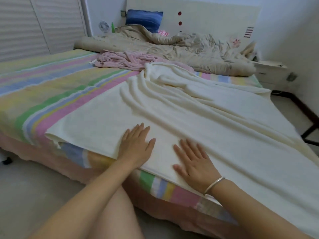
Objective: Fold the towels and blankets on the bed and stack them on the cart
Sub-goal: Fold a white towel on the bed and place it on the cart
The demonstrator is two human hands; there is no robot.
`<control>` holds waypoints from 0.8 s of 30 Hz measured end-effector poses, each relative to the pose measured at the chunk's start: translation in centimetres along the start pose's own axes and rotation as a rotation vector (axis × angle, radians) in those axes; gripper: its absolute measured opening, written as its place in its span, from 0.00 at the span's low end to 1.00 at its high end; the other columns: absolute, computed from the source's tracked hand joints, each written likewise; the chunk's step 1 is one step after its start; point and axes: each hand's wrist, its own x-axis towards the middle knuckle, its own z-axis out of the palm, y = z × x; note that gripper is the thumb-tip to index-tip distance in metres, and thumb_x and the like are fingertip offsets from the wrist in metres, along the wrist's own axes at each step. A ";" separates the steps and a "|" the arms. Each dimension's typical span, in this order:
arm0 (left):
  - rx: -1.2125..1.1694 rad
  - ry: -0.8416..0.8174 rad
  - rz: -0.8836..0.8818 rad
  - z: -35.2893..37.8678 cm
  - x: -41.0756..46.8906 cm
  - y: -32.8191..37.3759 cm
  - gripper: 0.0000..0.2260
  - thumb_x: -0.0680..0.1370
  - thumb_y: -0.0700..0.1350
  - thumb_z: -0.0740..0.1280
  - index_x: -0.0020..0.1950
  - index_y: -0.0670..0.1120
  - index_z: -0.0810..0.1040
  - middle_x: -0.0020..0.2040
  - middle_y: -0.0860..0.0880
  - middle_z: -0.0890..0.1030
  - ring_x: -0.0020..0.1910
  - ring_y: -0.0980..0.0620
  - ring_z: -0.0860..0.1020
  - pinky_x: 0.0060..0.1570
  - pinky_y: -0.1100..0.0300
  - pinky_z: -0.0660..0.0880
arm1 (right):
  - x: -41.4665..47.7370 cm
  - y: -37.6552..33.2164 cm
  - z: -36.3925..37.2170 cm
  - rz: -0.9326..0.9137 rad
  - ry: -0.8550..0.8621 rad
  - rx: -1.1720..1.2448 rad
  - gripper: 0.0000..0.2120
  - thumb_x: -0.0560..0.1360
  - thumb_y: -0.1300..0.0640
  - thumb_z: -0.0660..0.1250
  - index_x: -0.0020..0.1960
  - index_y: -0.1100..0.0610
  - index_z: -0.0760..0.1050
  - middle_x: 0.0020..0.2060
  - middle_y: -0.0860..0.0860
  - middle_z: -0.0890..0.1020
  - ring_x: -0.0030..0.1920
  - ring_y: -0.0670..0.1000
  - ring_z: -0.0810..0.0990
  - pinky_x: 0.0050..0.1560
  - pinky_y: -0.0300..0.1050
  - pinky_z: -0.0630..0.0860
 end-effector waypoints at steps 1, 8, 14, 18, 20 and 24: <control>0.069 -0.027 -0.016 0.9 -0.2 0.2 0.33 0.78 0.65 0.42 0.80 0.52 0.53 0.80 0.52 0.51 0.78 0.55 0.48 0.77 0.53 0.43 | -2.2 1.9 -0.1 0.045 -0.018 -0.036 0.37 0.77 0.32 0.32 0.78 0.49 0.53 0.77 0.51 0.53 0.77 0.55 0.50 0.74 0.52 0.44; 0.170 -0.099 -0.050 1.4 0.4 0.1 0.34 0.78 0.68 0.43 0.80 0.51 0.51 0.80 0.51 0.49 0.79 0.52 0.48 0.76 0.50 0.44 | -15.7 13.3 -0.1 0.447 -0.067 -0.095 0.38 0.69 0.29 0.23 0.76 0.41 0.33 0.75 0.42 0.34 0.75 0.47 0.32 0.75 0.49 0.32; -0.055 0.099 0.073 1.4 0.0 6.3 0.21 0.80 0.54 0.57 0.70 0.45 0.71 0.70 0.45 0.71 0.69 0.44 0.69 0.68 0.48 0.66 | -18.3 13.8 -1.8 0.584 0.165 0.147 0.33 0.76 0.36 0.42 0.75 0.50 0.60 0.76 0.49 0.60 0.75 0.51 0.58 0.74 0.48 0.52; -0.295 0.216 0.691 2.4 -4.5 15.5 0.07 0.74 0.51 0.64 0.44 0.49 0.76 0.39 0.54 0.76 0.39 0.54 0.76 0.38 0.57 0.75 | -19.7 11.5 -1.7 0.234 0.400 -0.051 0.15 0.76 0.42 0.60 0.49 0.51 0.79 0.46 0.48 0.77 0.43 0.51 0.75 0.42 0.44 0.72; -0.244 0.128 0.898 3.7 -6.4 18.4 0.06 0.73 0.51 0.67 0.42 0.50 0.75 0.37 0.54 0.75 0.36 0.55 0.74 0.33 0.60 0.71 | -19.7 10.5 -0.9 0.149 0.389 -0.045 0.12 0.73 0.42 0.65 0.46 0.50 0.77 0.40 0.45 0.76 0.39 0.49 0.72 0.37 0.41 0.68; -0.058 0.086 1.052 5.8 -6.7 19.5 0.12 0.71 0.54 0.72 0.43 0.49 0.74 0.40 0.52 0.75 0.38 0.52 0.74 0.32 0.60 0.70 | -19.8 10.2 0.5 0.153 0.445 -0.017 0.10 0.73 0.46 0.65 0.45 0.51 0.79 0.39 0.45 0.76 0.38 0.48 0.72 0.34 0.41 0.70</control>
